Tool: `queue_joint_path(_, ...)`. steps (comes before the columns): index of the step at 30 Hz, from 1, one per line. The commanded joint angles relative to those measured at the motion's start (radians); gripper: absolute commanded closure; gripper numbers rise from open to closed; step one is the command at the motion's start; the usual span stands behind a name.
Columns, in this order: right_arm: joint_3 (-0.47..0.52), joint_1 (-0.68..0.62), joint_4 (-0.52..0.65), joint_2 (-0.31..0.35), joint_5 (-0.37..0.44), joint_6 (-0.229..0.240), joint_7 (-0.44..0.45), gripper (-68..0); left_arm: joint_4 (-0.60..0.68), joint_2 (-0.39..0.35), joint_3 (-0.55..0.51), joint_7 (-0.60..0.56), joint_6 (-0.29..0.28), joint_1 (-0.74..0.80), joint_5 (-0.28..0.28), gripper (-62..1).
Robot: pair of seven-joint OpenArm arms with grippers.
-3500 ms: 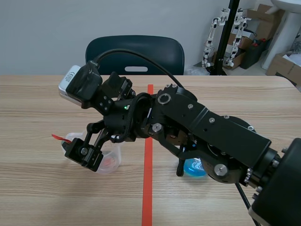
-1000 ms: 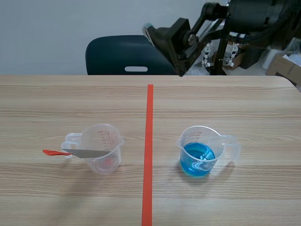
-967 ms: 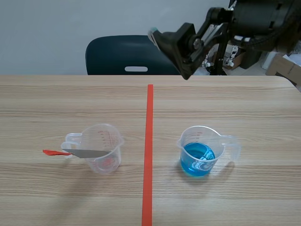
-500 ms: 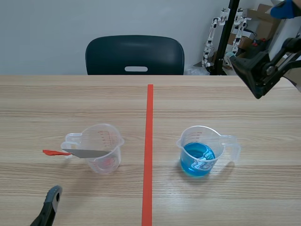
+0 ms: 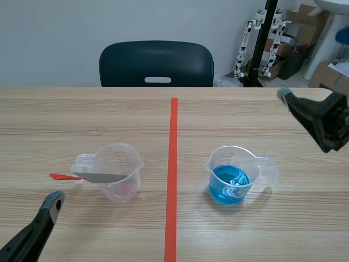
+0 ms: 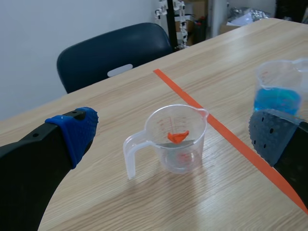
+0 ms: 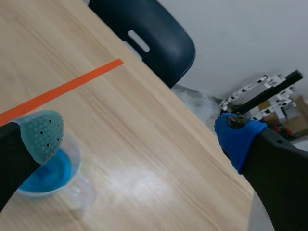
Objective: Do the redox reaction experiment. return to the home posture
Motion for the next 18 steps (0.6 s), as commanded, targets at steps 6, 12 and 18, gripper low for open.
queue_joint_path(6, 0.113, -0.182, 0.055, -0.089, 0.004, -0.019, 0.100, -67.9, 0.043, -0.061, 0.001, -0.003, -0.024, 0.002, -0.007, -62.3)
queue_joint_path(12, 0.191, -0.293, 0.075, -0.135, 0.000, -0.020, 0.185, -67.9, 0.052, -0.062, 0.002, 0.047, -0.058, -0.052, -0.007, -62.3)
queue_joint_path(18, 0.222, -0.395, 0.124, -0.135, 0.000, -0.020, 0.198, -67.9, 0.054, -0.062, 0.005, 0.111, -0.065, -0.125, -0.007, -62.3)
